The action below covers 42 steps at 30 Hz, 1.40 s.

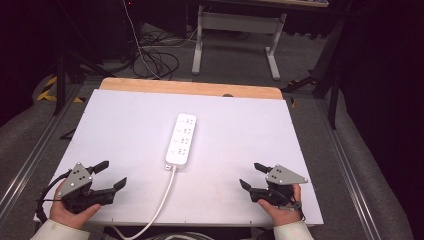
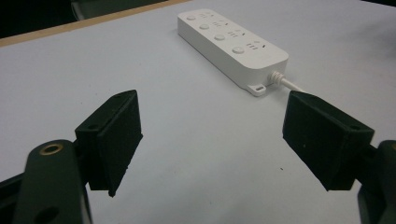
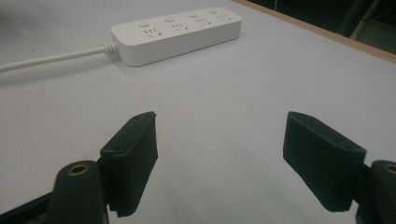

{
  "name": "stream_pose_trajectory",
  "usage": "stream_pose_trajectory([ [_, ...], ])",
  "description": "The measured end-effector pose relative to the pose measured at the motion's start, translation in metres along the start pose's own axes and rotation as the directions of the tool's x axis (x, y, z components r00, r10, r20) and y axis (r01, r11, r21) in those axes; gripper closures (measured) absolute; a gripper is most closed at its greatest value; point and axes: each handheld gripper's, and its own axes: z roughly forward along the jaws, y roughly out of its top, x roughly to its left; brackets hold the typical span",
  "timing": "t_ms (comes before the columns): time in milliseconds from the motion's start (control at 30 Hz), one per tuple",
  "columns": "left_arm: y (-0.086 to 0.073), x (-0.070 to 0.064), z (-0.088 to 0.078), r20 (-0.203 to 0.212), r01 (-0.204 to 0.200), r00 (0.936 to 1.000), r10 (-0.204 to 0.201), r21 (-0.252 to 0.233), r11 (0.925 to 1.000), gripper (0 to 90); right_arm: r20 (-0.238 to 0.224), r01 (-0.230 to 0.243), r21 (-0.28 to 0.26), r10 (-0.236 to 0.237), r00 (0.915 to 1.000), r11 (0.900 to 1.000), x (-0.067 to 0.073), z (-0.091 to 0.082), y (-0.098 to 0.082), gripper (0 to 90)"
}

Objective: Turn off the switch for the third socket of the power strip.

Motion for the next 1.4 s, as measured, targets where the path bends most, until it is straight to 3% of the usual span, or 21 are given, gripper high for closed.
stream_pose_trajectory([
  [333, 0.001, 0.001, -0.001, -0.010, 0.005, 0.9999, -0.005, -0.004, 1.0000, 20.3, 0.000, 0.003, 0.002, -0.003, 1.0000, 1.000, 0.000, 0.000, 0.000, 26.6],
  [567, 0.002, -0.001, -0.002, -0.029, -0.026, 0.9992, 0.026, -0.001, 0.9997, 20.5, -0.005, 0.004, 0.003, -0.004, 1.0000, 1.000, 0.000, 0.001, 0.000, 26.6],
  [967, 0.007, -0.001, -0.004, -0.019, -0.007, 0.9998, 0.007, 0.005, 1.0000, 22.6, -0.007, 0.001, 0.007, -0.001, 1.0000, 1.000, 0.000, 0.001, 0.000, 26.6],
  [1100, 0.014, -0.002, -0.004, -0.020, -0.016, 0.9997, 0.016, 0.020, 0.9997, 25.2, -0.007, -0.002, 0.009, 0.002, 1.0000, 1.000, 0.000, 0.002, -0.001, 26.6],
  [1267, 0.027, -0.005, -0.001, 0.011, -0.027, 0.9996, 0.027, 0.059, 0.9979, 26.7, -0.010, -0.002, 0.013, 0.002, 0.9999, 1.000, 0.000, 0.003, 0.000, 26.6],
  [1400, 0.043, -0.005, 0.003, 0.038, -0.026, 0.9990, 0.024, 0.063, 0.9977, 28.3, -0.013, -0.003, 0.014, 0.003, 0.9999, 1.000, 0.000, 0.003, 0.000, 26.6],
])
